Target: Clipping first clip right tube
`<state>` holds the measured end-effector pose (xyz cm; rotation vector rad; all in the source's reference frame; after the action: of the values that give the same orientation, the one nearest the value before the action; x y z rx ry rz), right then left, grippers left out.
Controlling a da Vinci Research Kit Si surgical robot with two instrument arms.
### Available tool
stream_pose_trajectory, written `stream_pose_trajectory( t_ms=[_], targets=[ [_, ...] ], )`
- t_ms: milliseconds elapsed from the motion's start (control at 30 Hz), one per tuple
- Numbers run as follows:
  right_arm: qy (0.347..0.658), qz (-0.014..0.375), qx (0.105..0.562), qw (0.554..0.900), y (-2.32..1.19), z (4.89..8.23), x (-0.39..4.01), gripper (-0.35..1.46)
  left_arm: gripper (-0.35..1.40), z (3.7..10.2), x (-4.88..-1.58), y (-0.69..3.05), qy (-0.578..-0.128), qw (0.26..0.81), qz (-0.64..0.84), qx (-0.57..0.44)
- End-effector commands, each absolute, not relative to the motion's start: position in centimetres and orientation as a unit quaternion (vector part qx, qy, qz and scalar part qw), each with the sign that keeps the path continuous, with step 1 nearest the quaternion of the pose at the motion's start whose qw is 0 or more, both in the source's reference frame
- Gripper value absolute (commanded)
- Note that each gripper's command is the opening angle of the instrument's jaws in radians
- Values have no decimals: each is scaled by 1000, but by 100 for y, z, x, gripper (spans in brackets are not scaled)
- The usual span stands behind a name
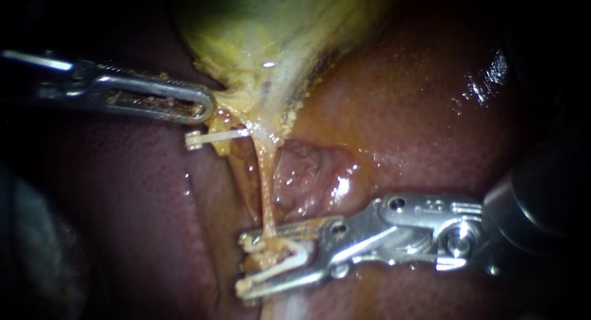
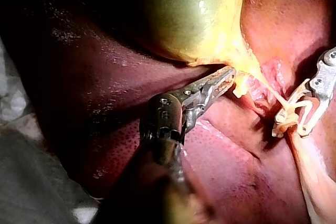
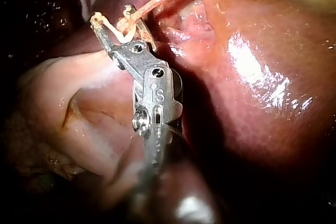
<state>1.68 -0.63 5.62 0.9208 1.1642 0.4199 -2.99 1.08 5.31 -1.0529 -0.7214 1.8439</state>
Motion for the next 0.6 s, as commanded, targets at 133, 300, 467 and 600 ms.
stream_pose_trajectory(
  t_ms=[133, 300, 467, 600],
  targets=[
    [521, 206, 420, 714, -62, 563, 165, 2, -35, 532, -299, 108, -290, 434, 741, -423],
    [498, 247, 444, 702, -61, 562, 159, -35, -35, 532, -299, 108, -290, 434, 741, -423],
    [491, 251, 441, 708, -60, 561, 154, -35, -35, 533, -299, 108, -290, 434, 741, -423],
    [487, 250, 439, 712, -60, 561, 153, -35, -35, 533, -299, 108, -290, 434, 741, -423]
  ],
)
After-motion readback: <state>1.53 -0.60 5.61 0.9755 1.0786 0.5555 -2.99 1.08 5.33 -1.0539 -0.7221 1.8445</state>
